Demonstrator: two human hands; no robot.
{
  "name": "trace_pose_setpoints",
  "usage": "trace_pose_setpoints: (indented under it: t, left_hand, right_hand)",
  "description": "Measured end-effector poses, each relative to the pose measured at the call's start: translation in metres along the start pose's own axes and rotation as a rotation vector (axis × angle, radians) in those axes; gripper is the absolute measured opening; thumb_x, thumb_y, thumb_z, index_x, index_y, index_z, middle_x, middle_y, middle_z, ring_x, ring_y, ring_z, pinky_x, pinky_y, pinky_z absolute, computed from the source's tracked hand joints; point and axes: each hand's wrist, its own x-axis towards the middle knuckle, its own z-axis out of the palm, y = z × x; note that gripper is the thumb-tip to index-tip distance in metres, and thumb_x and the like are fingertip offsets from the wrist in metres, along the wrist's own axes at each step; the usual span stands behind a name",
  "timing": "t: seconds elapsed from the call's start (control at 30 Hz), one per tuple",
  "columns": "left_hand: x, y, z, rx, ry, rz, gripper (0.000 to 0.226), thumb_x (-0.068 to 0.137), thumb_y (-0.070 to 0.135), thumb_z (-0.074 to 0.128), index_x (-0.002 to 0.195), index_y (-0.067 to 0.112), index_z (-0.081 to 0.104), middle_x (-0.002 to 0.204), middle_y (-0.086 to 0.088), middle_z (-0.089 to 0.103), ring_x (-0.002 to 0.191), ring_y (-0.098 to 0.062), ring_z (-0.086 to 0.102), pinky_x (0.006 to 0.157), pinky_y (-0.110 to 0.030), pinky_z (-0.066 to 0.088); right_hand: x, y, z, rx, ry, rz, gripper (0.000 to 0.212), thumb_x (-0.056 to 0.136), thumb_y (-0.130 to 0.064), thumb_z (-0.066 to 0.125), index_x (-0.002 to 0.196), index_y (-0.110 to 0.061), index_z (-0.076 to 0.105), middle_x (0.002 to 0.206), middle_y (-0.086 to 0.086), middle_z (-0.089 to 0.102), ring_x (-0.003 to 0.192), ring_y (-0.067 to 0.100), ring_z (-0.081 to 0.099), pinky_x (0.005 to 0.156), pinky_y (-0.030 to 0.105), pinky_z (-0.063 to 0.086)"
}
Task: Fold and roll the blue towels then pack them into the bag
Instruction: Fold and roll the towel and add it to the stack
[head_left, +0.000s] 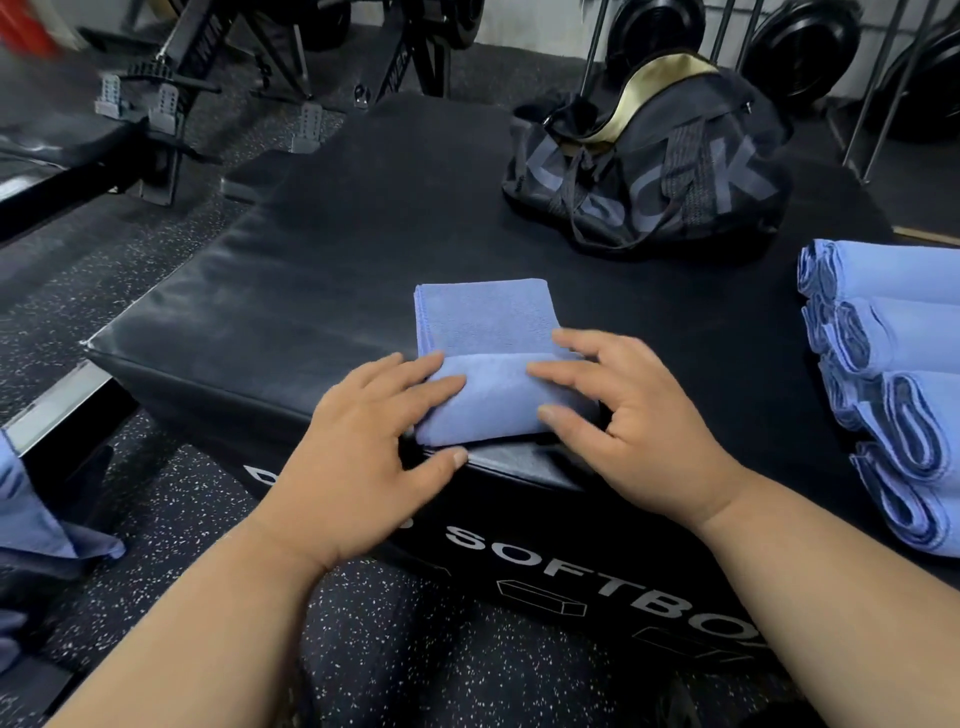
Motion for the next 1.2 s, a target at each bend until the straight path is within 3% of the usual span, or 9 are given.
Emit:
trace_pose_setpoints:
  t: [0.1, 0.33, 0.47, 0.57, 0.67, 0.8, 0.9, 1.03, 1.2]
  left_hand:
    - [-0.001, -0.009, -0.001, -0.001, -0.08, -0.012, 0.078, 0.082, 0.058, 0.073, 0.155, 0.043, 0.048, 0.164, 0.026, 0.035, 0.151, -0.008, 0.034, 0.127, -0.035, 0.026]
    - [0.004, -0.004, 0.001, -0.089, 0.039, -0.017, 0.048, 0.094, 0.04, 0.075, 0.141, 0.042, 0.063, 0.147, 0.025, 0.055, 0.139, -0.003, 0.046, 0.119, -0.036, 0.038]
    - [0.005, 0.01, -0.008, -0.136, 0.071, 0.0, 0.016, 0.099, 0.039, 0.068, 0.114, 0.043, 0.07, 0.111, 0.027, 0.067, 0.114, -0.009, 0.061, 0.099, -0.03, 0.045]
    - [0.001, 0.015, -0.012, -0.337, 0.113, -0.154, 0.008, 0.1, 0.044, 0.066, 0.107, 0.041, 0.069, 0.103, 0.021, 0.072, 0.101, -0.007, 0.066, 0.088, -0.029, 0.051]
    - [0.002, 0.02, -0.008, -0.48, 0.154, -0.283, 0.014, 0.101, 0.044, 0.063, 0.114, 0.041, 0.068, 0.095, 0.012, 0.072, 0.087, -0.005, 0.066, 0.078, -0.022, 0.052]
    - [0.004, 0.025, -0.003, -0.492, 0.193, -0.408, 0.019, 0.101, 0.049, 0.06, 0.119, 0.044, 0.065, 0.081, 0.004, 0.066, 0.065, -0.004, 0.055, 0.061, -0.017, 0.044]
    - [0.008, 0.026, -0.001, -0.462, 0.22, -0.464, 0.017, 0.102, 0.052, 0.058, 0.115, 0.044, 0.065, 0.087, 0.005, 0.068, 0.076, -0.008, 0.061, 0.067, -0.022, 0.047]
    - [0.01, 0.028, 0.002, -0.454, 0.259, -0.48, 0.026, 0.1, 0.055, 0.057, 0.121, 0.042, 0.063, 0.094, 0.013, 0.069, 0.087, -0.004, 0.063, 0.069, -0.015, 0.045]
    - [0.006, 0.029, 0.006, -0.158, 0.284, -0.241, 0.054, 0.097, 0.057, 0.06, 0.147, 0.039, 0.053, 0.14, 0.016, 0.053, 0.126, -0.003, 0.053, 0.108, -0.022, 0.038]
  right_hand:
    - [-0.001, 0.005, -0.003, -0.024, -0.222, 0.054, 0.067, 0.089, -0.065, 0.065, 0.152, -0.047, 0.05, 0.163, -0.019, 0.038, 0.146, 0.003, 0.034, 0.121, 0.015, 0.018]
    - [0.003, 0.002, -0.003, 0.019, -0.207, 0.143, 0.07, 0.085, -0.052, 0.076, 0.149, -0.051, 0.048, 0.162, -0.022, 0.036, 0.148, 0.004, 0.034, 0.126, 0.035, 0.026]
    - [0.003, -0.003, -0.008, 0.197, -0.048, 0.148, 0.044, 0.085, -0.03, 0.078, 0.127, -0.038, 0.069, 0.131, -0.023, 0.065, 0.128, 0.005, 0.057, 0.11, 0.034, 0.045]
    - [0.003, -0.011, -0.013, 0.392, 0.024, 0.221, 0.029, 0.09, -0.022, 0.077, 0.116, -0.035, 0.071, 0.11, -0.014, 0.073, 0.102, 0.01, 0.068, 0.091, 0.032, 0.055]
    - [0.006, -0.015, -0.01, 0.506, 0.075, 0.314, 0.024, 0.095, -0.03, 0.075, 0.116, -0.039, 0.068, 0.077, -0.01, 0.059, 0.068, 0.01, 0.054, 0.067, 0.024, 0.049]
    - [0.01, -0.017, -0.003, 0.486, 0.061, 0.41, 0.017, 0.097, -0.042, 0.07, 0.114, -0.042, 0.067, 0.091, -0.005, 0.067, 0.082, 0.013, 0.061, 0.078, 0.026, 0.051]
    - [0.013, -0.015, 0.003, 0.427, 0.091, 0.456, 0.018, 0.097, -0.048, 0.069, 0.113, -0.04, 0.067, 0.094, -0.015, 0.068, 0.089, 0.001, 0.062, 0.081, 0.02, 0.047]
    - [0.02, -0.015, 0.004, 0.402, 0.128, 0.525, 0.021, 0.094, -0.054, 0.07, 0.108, -0.038, 0.068, 0.08, 0.001, 0.061, 0.073, 0.007, 0.058, 0.072, 0.025, 0.048]
    - [0.024, -0.017, 0.006, 0.331, 0.077, 0.561, 0.021, 0.095, -0.057, 0.064, 0.098, -0.037, 0.069, 0.088, -0.011, 0.07, 0.083, 0.008, 0.064, 0.081, 0.035, 0.055]
